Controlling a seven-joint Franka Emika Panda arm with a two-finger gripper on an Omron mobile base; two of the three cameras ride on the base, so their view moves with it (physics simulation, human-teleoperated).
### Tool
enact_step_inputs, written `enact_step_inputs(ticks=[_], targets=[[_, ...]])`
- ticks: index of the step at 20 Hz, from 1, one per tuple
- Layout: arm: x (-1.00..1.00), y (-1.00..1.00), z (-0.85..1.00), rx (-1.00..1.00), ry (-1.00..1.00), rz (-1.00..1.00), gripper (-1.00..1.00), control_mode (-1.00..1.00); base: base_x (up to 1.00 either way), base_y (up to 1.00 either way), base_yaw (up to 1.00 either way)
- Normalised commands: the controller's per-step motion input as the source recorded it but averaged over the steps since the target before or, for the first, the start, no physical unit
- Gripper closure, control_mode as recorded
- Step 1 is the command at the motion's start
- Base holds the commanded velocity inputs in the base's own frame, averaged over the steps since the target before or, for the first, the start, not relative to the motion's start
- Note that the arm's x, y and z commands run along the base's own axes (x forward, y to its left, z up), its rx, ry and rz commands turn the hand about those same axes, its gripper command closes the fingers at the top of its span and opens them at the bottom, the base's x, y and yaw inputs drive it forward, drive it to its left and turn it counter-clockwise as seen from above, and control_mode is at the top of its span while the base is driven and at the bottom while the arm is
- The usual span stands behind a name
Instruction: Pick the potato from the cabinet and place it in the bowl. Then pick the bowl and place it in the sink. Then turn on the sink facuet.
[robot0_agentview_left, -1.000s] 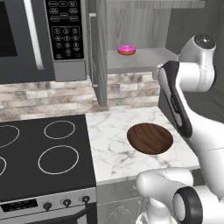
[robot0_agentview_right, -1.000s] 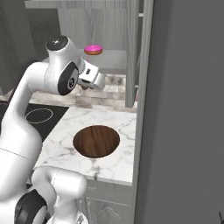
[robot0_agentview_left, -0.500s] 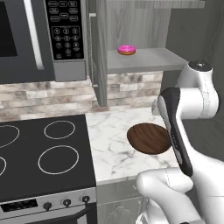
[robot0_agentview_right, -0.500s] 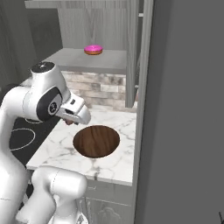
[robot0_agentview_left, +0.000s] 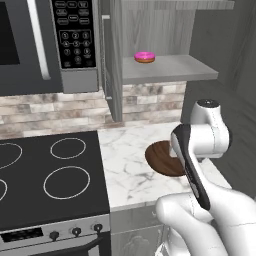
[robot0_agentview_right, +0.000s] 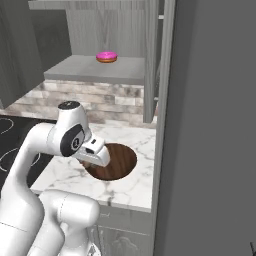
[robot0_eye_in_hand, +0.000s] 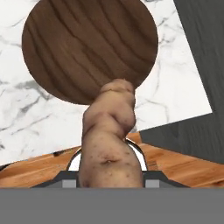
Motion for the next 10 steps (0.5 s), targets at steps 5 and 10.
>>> enact_step_inputs(ticks=[5, 10], targets=[[0.64, -0.01, -0.56, 0.00, 0.02, 0.01, 1.00, -1.00, 0.00, 0.00, 0.00], [0.56, 0.00, -0.46, 0.00, 0.00, 0.01, 1.00, -1.00, 0.00, 0.00, 0.00]])
